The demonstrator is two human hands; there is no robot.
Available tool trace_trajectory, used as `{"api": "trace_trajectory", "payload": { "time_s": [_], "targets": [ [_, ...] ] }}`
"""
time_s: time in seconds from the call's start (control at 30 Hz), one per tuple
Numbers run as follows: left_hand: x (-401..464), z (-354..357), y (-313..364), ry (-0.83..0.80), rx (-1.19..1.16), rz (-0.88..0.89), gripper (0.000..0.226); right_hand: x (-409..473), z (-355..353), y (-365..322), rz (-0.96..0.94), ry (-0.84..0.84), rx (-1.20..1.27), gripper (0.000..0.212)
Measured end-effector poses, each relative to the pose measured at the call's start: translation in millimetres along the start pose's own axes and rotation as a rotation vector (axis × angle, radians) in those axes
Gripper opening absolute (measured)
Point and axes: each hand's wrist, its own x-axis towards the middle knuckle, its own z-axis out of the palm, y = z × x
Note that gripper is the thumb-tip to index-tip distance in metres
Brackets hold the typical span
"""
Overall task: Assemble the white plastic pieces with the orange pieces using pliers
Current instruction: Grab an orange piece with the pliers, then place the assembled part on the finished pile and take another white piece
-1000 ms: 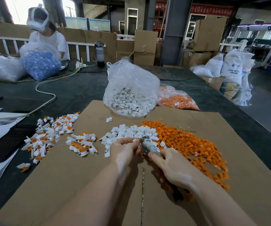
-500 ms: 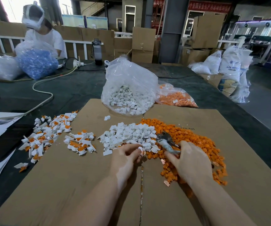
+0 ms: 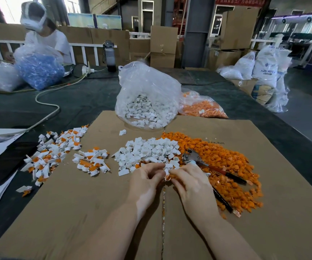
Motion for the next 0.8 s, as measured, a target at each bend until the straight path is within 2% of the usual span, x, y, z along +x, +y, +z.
{"api": "trace_trajectory", "payload": {
  "time_s": [0.13,0.3,0.43,0.6,0.7,0.8],
  "targets": [
    [-1,0,0,-0.006,-0.007,0.006,0.016,1,4,-4,0.011,-0.01,0.072,0.016],
    [-1,0,1,-0.002,0.01,0.026,0.014,4,6,-5,0.035,-0.041,0.05,0.011],
    [-4,0,2,0.044,0.014,0.027,0.015,0,5,-7,0.028,0.025,0.006,0.01],
    [-1,-21,2,0.268,0.097,0.091,0.019,-3,5,-5,0.103,0.115,-0.03,0.014],
    [15,-58,1,0.448,0.244,0.098,0.014,-4,7,-5,0.113,0.121,-0.064,0.016],
    [30,-92,-5,0.555,0.449,0.073,0.018,-4,8,-5,0.122,0.129,-0.094,0.016]
  ]
}}
